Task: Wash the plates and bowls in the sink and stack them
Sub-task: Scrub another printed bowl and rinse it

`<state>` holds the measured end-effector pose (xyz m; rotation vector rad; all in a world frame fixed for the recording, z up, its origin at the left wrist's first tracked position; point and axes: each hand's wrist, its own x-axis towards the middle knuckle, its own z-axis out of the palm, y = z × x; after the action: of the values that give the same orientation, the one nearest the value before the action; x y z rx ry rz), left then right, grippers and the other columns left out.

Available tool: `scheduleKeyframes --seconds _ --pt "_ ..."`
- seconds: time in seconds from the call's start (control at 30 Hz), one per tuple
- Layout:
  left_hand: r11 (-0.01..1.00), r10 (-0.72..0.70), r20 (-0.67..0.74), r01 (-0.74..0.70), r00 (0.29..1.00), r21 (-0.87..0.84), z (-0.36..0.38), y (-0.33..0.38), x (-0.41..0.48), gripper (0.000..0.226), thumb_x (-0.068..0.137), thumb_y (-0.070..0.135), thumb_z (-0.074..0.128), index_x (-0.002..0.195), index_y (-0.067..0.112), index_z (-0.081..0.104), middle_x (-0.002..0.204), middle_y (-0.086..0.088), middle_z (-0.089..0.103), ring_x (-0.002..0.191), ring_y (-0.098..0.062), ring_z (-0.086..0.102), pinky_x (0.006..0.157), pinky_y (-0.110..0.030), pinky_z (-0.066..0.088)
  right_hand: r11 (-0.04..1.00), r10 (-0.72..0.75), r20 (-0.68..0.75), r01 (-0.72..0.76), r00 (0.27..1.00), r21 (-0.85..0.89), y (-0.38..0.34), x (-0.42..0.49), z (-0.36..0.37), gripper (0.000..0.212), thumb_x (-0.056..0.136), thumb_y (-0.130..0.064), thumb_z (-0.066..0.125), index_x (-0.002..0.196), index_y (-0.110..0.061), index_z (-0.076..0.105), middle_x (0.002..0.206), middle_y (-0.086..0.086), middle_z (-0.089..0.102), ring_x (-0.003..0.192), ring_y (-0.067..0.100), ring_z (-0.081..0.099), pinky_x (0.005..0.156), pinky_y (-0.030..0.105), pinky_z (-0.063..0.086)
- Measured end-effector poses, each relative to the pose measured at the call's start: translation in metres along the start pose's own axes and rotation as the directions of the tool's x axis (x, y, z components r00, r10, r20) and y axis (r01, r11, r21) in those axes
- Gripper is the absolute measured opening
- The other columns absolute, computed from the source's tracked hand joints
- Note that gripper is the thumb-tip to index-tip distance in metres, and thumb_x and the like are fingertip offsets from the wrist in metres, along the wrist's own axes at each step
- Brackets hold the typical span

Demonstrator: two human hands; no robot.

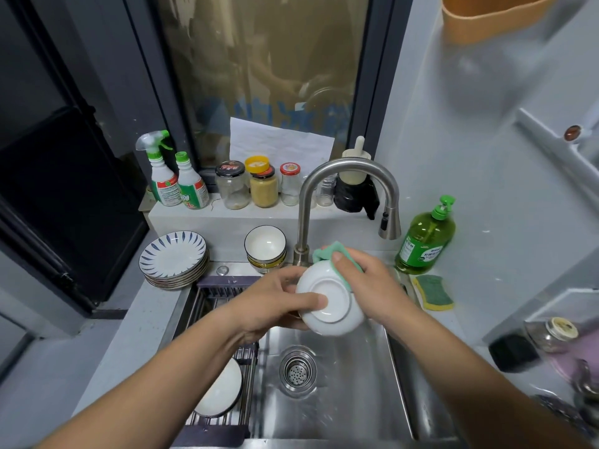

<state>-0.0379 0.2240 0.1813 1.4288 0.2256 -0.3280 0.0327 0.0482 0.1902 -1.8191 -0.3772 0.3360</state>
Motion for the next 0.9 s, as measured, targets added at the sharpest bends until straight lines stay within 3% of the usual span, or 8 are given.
scheduleKeyframes --seconds 0.1,0.23,0.33,0.43,0.53,0.63,0.73,0.9 --pt "0.991 -0.062 -0.103 0.048 0.993 -0.128 0.006 -0.013 0.001 0.068 0.062 0.018 0.088 0.124 0.007 0.062 0.097 -0.01 0.075 0.09 -0.029 0.072 0.094 -0.059 0.057 0.994 -0.037 -0.132 0.049 0.991 0.093 0.017 -0.011 0.013 0.025 0.099 -0.044 0.052 0.116 -0.037 0.07 0.127 -0.008 0.065 0.118 0.006 0.061 0.106 0.036 0.047" --pt "0.865 -0.112 -0.163 0.015 0.98 -0.502 0.02 -0.018 0.002 0.059 0.075 0.02 0.079 0.129 0.003 0.063 0.112 -0.017 0.076 0.098 -0.035 0.074 0.087 -0.049 0.061 0.975 -0.001 -0.22 0.05 0.975 0.219 0.033 -0.028 0.037 0.045 0.091 -0.054 0.045 0.136 -0.059 0.046 0.145 -0.012 0.053 0.123 0.008 0.054 0.096 0.03 0.045" --pt "0.754 -0.147 -0.11 0.039 0.983 -0.656 0.034 -0.02 0.0 0.049 0.081 0.02 0.07 0.126 0.001 0.063 0.117 -0.028 0.072 0.098 -0.041 0.074 0.082 -0.049 0.063 0.905 0.051 -0.264 0.067 0.963 0.42 0.039 -0.037 0.052 0.046 0.092 -0.046 0.05 0.136 -0.059 0.046 0.144 -0.006 0.056 0.122 0.016 0.058 0.099 0.042 0.049" --pt "0.796 -0.203 -0.073 0.121 0.976 -0.594 0.035 -0.025 -0.002 0.047 0.08 0.025 0.073 0.12 0.003 0.062 0.116 -0.032 0.071 0.097 -0.041 0.074 0.089 -0.049 0.058 0.898 0.042 -0.327 0.108 0.944 0.427 0.032 -0.033 0.043 0.037 0.093 -0.04 0.056 0.129 -0.048 0.059 0.132 -0.005 0.065 0.119 0.029 0.062 0.084 0.034 0.051" --pt "0.889 -0.238 -0.046 0.198 0.97 -0.413 0.024 -0.028 -0.002 0.049 0.078 0.029 0.082 0.117 0.005 0.065 0.123 -0.031 0.069 0.104 -0.037 0.072 0.092 -0.042 0.058 0.891 0.037 -0.347 0.126 0.937 0.436 0.022 -0.025 0.029 0.027 0.103 -0.019 0.052 0.125 -0.028 0.064 0.11 -0.003 0.069 0.086 0.016 0.065 0.057 0.018 0.051" --pt "0.956 -0.179 -0.038 0.165 0.983 -0.243 0.01 -0.027 0.003 0.064 0.076 0.026 0.086 0.132 0.014 0.057 0.118 -0.024 0.074 0.115 -0.04 0.069 0.1 -0.045 0.057 0.92 0.032 -0.254 0.071 0.967 0.385 0.015 -0.019 0.021 0.027 0.104 -0.018 0.049 0.121 -0.03 0.066 0.092 0.0 0.066 0.06 0.01 0.056 0.039 0.023 0.039" --pt "0.984 -0.108 -0.041 0.101 0.993 -0.148 0.004 -0.027 0.007 0.077 0.071 0.028 0.084 0.137 0.035 0.046 0.114 -0.019 0.076 0.109 -0.044 0.072 0.102 -0.05 0.054 0.91 0.032 -0.169 0.041 0.985 0.414 0.011 -0.018 0.023 0.032 0.105 -0.017 0.045 0.126 -0.033 0.064 0.102 -0.003 0.07 0.061 0.002 0.058 0.041 0.019 0.041" --pt "0.976 0.008 -0.21 -0.054 0.978 -0.211 0.012 -0.046 0.01 0.082 0.061 0.016 0.091 0.134 0.027 0.055 0.12 -0.014 0.073 0.107 -0.034 0.072 0.098 -0.05 0.055 0.876 0.085 -0.169 0.007 0.982 0.483 0.027 -0.018 0.039 0.035 0.106 -0.026 0.042 0.131 -0.046 0.056 0.119 -0.012 0.07 0.09 0.008 0.064 0.059 0.021 0.048"
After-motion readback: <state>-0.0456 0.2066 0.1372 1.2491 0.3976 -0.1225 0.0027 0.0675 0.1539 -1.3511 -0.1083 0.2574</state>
